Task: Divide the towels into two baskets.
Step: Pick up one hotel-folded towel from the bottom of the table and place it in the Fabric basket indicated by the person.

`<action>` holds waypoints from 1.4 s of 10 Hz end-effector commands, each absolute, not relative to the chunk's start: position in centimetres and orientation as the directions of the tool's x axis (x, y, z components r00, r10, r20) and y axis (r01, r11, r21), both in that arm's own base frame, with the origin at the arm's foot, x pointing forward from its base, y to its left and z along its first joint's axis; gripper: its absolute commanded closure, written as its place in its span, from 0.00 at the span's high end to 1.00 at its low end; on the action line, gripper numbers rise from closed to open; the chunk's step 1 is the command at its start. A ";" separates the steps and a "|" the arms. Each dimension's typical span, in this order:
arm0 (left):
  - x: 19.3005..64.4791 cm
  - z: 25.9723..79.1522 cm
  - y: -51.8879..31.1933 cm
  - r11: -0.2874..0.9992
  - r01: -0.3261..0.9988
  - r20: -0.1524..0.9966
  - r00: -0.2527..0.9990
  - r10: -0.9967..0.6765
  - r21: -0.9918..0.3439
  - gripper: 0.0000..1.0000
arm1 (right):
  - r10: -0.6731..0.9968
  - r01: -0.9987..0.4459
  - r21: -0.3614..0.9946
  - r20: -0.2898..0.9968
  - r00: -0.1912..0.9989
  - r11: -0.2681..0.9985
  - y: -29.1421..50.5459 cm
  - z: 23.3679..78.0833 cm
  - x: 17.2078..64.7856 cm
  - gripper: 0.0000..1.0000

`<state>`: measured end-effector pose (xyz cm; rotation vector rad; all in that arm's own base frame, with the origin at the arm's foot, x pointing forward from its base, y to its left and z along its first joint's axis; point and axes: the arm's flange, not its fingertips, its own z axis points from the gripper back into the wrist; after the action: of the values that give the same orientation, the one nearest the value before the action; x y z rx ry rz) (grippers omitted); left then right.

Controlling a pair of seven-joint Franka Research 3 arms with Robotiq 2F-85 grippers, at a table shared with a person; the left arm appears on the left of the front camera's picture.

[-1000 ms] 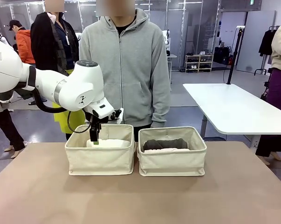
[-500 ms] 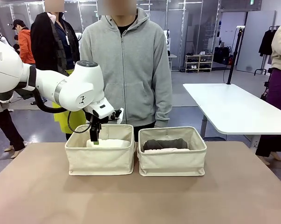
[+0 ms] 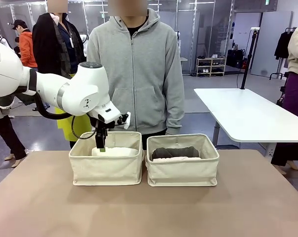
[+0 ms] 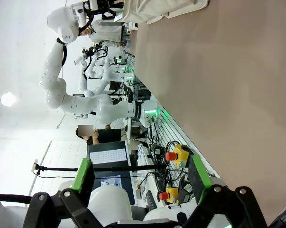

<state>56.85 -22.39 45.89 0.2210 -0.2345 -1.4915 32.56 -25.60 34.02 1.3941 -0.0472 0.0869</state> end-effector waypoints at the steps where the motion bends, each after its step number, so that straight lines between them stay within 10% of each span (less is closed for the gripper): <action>1: 55.0 51.0 -18.4 0.132 0.964 0.128 0.104 -0.986 0.232 1.00 | 0.032 -0.090 0.979 0.085 0.996 0.184 -25.4 34.2 32.4 1.00; 7: 44.6 54.7 1.2 0.435 0.878 0.601 0.461 -0.654 -0.200 1.00 | 0.032 -0.090 0.979 0.085 0.996 0.184 -25.4 34.2 32.4 1.00; 14: 30.7 43.0 22.4 0.535 0.578 0.648 0.758 -0.073 -0.615 1.00 | 0.032 -0.090 0.979 0.085 0.996 0.184 -25.4 34.2 32.4 1.00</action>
<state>31.56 21.45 43.83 -0.8733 -0.5687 -0.4522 32.55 -25.62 34.04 1.3938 -0.0479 0.0866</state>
